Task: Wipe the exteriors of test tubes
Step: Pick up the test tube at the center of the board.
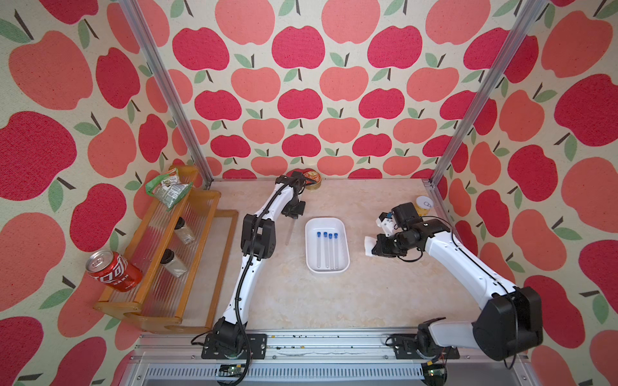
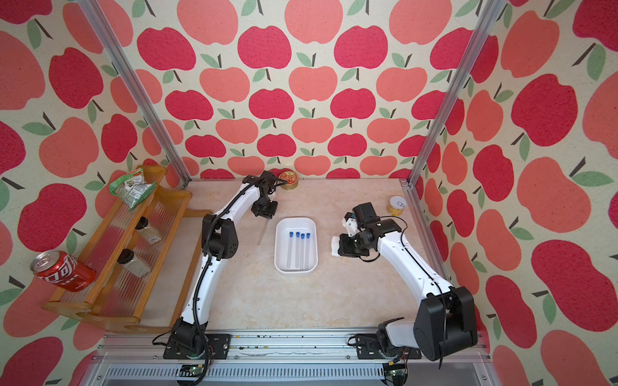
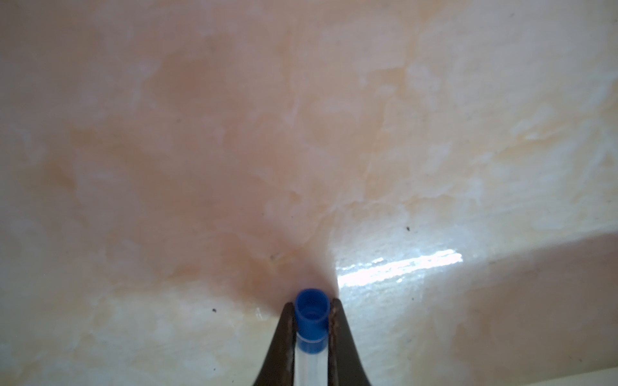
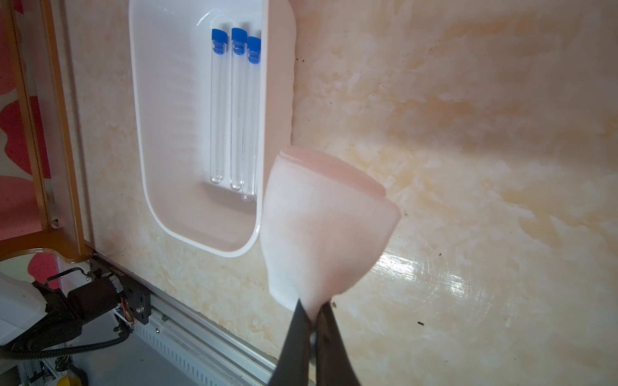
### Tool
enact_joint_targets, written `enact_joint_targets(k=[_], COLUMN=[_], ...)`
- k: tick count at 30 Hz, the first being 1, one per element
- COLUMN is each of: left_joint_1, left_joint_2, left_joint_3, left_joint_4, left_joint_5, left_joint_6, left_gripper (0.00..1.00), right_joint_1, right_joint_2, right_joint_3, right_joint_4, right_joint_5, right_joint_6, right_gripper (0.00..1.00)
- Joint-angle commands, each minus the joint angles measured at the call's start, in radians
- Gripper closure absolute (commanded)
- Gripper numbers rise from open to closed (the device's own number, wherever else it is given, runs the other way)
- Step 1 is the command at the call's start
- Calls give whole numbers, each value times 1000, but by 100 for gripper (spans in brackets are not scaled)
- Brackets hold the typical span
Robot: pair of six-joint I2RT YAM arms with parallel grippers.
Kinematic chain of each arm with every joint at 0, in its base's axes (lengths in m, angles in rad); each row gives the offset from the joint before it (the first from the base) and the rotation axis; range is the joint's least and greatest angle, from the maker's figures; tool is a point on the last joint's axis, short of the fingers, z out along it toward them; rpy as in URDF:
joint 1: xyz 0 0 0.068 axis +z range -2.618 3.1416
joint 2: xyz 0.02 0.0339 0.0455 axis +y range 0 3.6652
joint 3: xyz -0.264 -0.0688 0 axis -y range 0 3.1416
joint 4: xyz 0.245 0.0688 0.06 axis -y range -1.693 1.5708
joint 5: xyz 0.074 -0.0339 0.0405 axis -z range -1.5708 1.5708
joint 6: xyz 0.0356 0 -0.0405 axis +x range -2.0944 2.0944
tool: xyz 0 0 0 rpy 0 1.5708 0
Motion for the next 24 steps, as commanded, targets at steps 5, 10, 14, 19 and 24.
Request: enact_joint_targets(k=[5,10,14,19,24], left_joint_1=[13,33,41,35,-1], left_joint_2=[-45,-143,-244,-383,-491], left_joint_3=[2,-15,-80,-171,-255], left_joint_4=[-25,-16,14,42,73], left_joint_5=[39,130,195,248,306], left_joint_6=[-33,-78,-116,-154,-184], left_gripper=[93,91,90,90,89], right_joint_1=[-5,62,138,216,236], right_joint_2=[13,65,134,232,316], right_joint_3=[30,102,188,302,376], right_joint_4=[2,9,36,95,177], right_joint_5=[-78,-125,-197,-278,-355], right_joint_6=[-7,-4,15,63,146], right_gripper=[100,100,100,100,100])
